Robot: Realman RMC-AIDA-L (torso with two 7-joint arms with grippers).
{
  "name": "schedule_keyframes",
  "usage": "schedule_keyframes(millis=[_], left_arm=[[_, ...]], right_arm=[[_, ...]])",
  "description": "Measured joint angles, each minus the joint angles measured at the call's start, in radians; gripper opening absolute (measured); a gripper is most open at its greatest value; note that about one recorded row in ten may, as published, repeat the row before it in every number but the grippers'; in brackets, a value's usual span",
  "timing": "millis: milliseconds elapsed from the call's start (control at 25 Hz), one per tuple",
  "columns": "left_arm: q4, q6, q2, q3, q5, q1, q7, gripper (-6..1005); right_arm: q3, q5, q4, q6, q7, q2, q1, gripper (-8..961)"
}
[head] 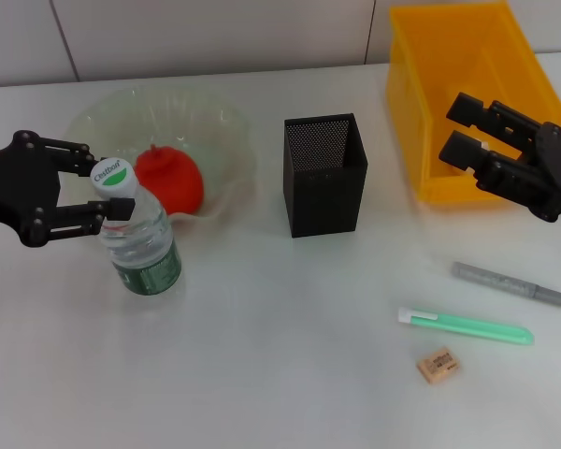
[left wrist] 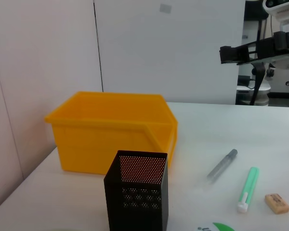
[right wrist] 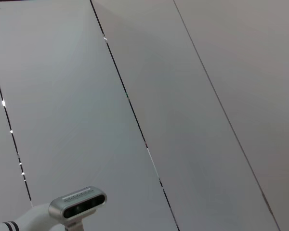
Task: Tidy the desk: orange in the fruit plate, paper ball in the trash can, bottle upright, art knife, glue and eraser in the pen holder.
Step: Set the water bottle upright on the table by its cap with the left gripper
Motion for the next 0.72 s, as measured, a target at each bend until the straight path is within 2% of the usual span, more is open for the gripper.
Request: schedule_keyframes(millis=[720], left_arm=[[-0.020, -0.031, 0.004, 0.003, 0.000, 0.000, 0.000, 497]], right_arm=[[0.003, 0.000, 0.000, -0.005, -0.001, 0.000, 0.000, 775]])
